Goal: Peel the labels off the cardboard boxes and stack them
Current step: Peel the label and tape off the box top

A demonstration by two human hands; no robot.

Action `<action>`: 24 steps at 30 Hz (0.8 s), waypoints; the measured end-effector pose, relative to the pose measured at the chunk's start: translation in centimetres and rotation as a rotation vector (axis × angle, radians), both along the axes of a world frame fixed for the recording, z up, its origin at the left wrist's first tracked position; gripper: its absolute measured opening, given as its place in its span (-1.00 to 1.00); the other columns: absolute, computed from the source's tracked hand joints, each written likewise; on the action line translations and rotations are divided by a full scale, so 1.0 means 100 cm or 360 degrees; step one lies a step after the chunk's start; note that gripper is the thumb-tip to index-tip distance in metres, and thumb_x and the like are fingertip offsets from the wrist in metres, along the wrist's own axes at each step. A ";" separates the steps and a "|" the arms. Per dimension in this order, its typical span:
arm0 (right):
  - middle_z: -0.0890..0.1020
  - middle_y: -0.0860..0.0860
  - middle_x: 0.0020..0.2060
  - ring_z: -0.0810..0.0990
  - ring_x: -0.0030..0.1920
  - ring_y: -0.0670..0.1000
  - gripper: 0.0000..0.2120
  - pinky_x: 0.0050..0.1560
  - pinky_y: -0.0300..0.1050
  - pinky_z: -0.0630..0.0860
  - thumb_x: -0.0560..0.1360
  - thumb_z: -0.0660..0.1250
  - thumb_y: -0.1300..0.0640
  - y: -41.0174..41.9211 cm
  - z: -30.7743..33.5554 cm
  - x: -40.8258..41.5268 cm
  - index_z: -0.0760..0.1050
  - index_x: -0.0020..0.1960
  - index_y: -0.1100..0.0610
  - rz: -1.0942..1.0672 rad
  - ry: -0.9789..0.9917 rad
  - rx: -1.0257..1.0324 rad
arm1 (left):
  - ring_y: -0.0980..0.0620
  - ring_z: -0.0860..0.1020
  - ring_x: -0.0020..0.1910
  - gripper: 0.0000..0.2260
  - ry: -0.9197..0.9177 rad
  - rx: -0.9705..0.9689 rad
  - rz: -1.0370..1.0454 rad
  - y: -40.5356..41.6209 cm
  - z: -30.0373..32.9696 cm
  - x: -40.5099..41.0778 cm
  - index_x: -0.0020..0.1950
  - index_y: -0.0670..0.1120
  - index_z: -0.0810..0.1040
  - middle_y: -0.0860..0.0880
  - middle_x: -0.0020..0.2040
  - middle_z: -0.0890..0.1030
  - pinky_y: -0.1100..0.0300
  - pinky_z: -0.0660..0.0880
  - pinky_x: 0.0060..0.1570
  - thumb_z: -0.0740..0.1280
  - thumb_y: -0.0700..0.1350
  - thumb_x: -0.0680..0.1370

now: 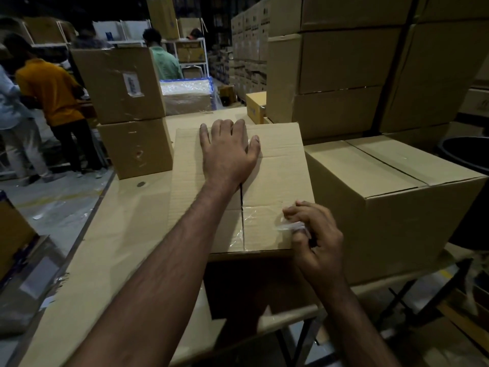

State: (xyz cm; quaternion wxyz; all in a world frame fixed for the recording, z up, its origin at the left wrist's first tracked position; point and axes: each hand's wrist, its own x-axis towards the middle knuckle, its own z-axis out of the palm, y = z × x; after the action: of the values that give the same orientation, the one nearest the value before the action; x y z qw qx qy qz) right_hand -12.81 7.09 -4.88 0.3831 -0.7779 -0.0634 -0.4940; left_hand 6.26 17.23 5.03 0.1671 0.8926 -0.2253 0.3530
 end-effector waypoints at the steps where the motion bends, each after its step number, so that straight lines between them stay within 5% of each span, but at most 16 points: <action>1: 0.66 -0.05 0.03 0.56 0.18 0.01 -0.77 0.13 0.30 0.46 0.45 0.21 0.15 0.002 0.002 -0.002 0.60 -0.04 0.20 -0.0002 0.0001 0.0019 | -0.10 0.33 0.43 -0.45 0.0003 0.0004 0.0001 0.000 0.000 0.001 0.44 -0.05 0.41 -0.09 0.36 0.47 -0.21 0.00 0.52 0.03 0.20 0.58; 10: 0.65 -0.10 -0.01 0.47 0.15 -0.02 -0.56 0.18 0.02 0.30 0.44 0.18 0.05 0.006 0.021 -0.004 0.58 0.25 0.09 -0.0357 0.0396 -0.0398 | -0.12 0.33 0.43 -0.43 0.0012 0.0045 -0.0008 -0.001 0.001 0.002 0.45 -0.08 0.40 -0.12 0.38 0.46 -0.23 0.00 0.52 0.00 0.19 0.57; 24: 0.66 -0.03 -0.07 0.42 0.07 0.03 -0.52 0.16 0.19 0.39 0.44 0.17 -0.01 0.026 0.034 0.002 0.55 0.31 0.08 -0.0596 0.0589 -0.0438 | -0.13 0.33 0.43 -0.43 0.0043 0.0109 -0.0017 0.000 0.003 0.004 0.47 -0.08 0.36 -0.14 0.39 0.44 -0.24 0.00 0.51 0.03 0.20 0.58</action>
State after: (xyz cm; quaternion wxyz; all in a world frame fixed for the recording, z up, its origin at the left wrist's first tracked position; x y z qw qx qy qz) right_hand -12.57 9.68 -1.45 0.1813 -0.8975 0.0858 -0.3928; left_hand 6.65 17.27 5.35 0.1413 0.9013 -0.2396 0.3322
